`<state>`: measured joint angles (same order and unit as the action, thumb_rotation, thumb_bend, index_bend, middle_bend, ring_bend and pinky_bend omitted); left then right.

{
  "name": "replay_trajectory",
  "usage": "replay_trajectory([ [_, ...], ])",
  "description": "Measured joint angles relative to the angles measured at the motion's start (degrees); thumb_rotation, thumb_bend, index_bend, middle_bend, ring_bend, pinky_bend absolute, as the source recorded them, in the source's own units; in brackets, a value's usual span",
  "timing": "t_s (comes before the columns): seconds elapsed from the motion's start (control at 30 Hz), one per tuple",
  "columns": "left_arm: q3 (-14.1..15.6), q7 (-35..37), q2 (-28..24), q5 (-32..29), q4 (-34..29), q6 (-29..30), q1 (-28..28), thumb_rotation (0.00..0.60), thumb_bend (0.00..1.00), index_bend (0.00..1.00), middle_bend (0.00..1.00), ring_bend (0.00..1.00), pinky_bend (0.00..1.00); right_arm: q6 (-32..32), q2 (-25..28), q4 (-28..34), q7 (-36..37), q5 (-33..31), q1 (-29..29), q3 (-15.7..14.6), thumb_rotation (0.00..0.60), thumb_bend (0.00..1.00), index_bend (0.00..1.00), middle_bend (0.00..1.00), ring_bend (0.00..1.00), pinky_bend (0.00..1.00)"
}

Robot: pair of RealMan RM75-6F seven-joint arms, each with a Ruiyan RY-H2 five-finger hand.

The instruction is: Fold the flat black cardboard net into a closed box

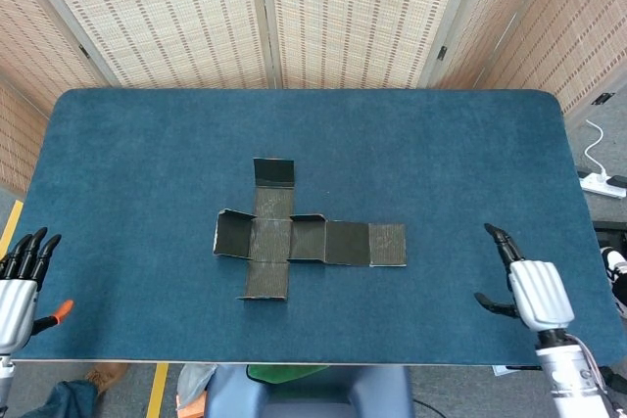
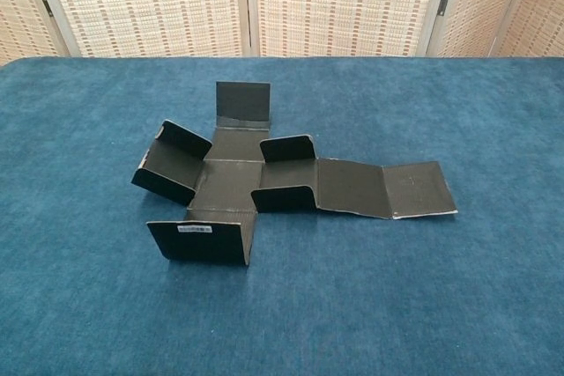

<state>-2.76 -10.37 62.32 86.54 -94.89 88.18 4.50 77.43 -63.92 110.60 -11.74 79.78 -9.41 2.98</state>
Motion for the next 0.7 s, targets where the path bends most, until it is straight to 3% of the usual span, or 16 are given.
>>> replay_trajectory([
  [0.3,0.84,3.06,0.44,1.37,2.55,-0.22,-0.07,0.6,0.2,0.05,0.0,0.02,0.19,-9.1,-8.85,5.05,-15.83,-22.91,-10.75,4.99,0.6,0.1,0.0,0.0,0.75,1.0],
  [0.7,1.53,7.39,1.43,1.0,6.45,-1.58,-0.24,0.6,0.2,0.05,0.0,0.02,0.18,-9.46,-25.65,-1.46,-33.88,-53.15,-29.49,13.71,0.6,0.11,0.0,0.0,0.75,1.0],
])
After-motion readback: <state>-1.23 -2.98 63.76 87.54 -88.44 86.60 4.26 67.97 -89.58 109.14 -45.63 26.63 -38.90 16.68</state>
